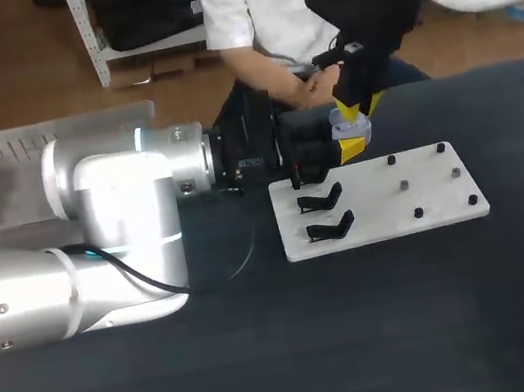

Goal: Pick up each earbud case from the left stands, insert the matching earbuds, close the lid, and place the case in the box.

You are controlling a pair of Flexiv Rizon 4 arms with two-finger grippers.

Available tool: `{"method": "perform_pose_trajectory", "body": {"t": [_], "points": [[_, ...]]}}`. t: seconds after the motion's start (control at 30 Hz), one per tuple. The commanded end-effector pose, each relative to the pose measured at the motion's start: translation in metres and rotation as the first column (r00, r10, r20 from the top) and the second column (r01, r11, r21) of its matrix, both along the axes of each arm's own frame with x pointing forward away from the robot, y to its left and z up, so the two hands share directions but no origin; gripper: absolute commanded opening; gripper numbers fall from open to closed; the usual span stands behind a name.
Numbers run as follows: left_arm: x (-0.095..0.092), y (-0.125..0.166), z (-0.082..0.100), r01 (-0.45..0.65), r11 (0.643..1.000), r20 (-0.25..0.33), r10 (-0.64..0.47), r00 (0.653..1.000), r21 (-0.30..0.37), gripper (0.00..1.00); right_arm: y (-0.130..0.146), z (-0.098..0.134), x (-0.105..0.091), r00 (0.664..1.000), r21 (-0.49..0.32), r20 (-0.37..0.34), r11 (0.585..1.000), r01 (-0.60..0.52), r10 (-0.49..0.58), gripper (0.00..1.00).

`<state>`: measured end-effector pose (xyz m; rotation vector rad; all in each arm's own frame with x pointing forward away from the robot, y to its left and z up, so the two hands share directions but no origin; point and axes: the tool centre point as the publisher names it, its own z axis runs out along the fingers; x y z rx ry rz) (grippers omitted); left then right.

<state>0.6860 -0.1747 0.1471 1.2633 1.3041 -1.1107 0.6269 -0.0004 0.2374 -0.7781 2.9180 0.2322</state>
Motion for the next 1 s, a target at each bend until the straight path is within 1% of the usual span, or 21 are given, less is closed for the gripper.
{"method": "perform_pose_trajectory", "body": {"t": [0.03, 0.07, 0.5, 1.0], "points": [[-0.001, 0.000, -0.002, -0.005, 1.000, 0.006, 0.005, 1.000, -0.008, 0.00, 0.005, -0.008, 0.007, 1.000, 0.003, 0.002, 1.000, -0.013, 0.013, 0.00], [-0.001, 0.000, -0.002, -0.005, 1.000, 0.006, 0.005, 1.000, -0.008, 0.00, 0.005, -0.009, 0.009, 1.000, 0.007, -0.005, 1.000, -0.015, 0.015, 0.00], [-0.001, 0.000, -0.002, -0.005, 1.000, 0.006, 0.005, 1.000, -0.008, 0.00, 0.004, -0.027, 0.028, 0.999, -0.001, 0.033, 0.999, -0.034, 0.034, 0.00], [-0.001, 0.000, -0.002, -0.005, 1.000, 0.006, 0.005, 1.000, -0.008, 0.00, 0.002, -0.036, 0.032, 0.999, -0.021, 0.024, 0.999, -0.045, 0.045, 0.00]]}}
